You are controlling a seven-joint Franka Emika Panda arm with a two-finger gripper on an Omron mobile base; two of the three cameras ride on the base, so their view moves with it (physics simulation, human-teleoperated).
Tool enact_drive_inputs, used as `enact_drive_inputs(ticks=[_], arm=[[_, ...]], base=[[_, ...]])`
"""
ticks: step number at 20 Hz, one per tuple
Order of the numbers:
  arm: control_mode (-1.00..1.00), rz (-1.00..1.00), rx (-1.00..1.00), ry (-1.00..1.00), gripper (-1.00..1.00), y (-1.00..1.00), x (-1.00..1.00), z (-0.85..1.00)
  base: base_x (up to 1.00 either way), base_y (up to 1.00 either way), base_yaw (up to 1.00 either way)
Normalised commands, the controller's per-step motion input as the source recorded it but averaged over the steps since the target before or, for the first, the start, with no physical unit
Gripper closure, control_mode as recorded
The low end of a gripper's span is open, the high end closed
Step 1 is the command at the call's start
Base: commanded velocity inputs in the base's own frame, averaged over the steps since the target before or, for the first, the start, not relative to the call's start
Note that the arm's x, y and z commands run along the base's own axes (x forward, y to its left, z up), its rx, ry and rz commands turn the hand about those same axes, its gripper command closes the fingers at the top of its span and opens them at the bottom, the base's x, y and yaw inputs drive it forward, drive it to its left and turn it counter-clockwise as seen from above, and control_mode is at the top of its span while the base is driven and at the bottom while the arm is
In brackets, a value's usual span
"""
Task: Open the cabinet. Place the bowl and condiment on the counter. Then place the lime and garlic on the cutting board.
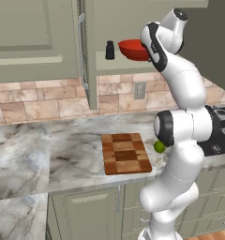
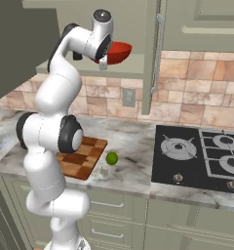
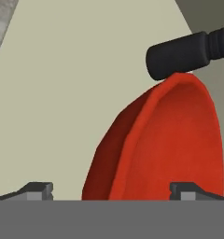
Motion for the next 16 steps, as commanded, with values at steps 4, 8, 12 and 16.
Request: enact_drive_inputs(ticks=[4, 8, 12, 16], arm=[[-1.00, 0.00, 0.00, 0.01, -1.00, 0.00, 0.17, 0.00], [-1.00, 0.00, 0.00, 0.02, 1.00, 0.00, 0.13, 0.00], [-1.00, 0.00, 0.00, 0.03, 1.00, 0.00, 0.08, 0.00], [-1.00, 0.00, 0.00, 0.00, 1.00, 0.00, 0.03, 0.00]], base=[[0.00, 0.00, 0.00], [0.00, 0.00, 0.00], [0.00, 0.00, 0.00], [0.00, 0.00, 0.00]])
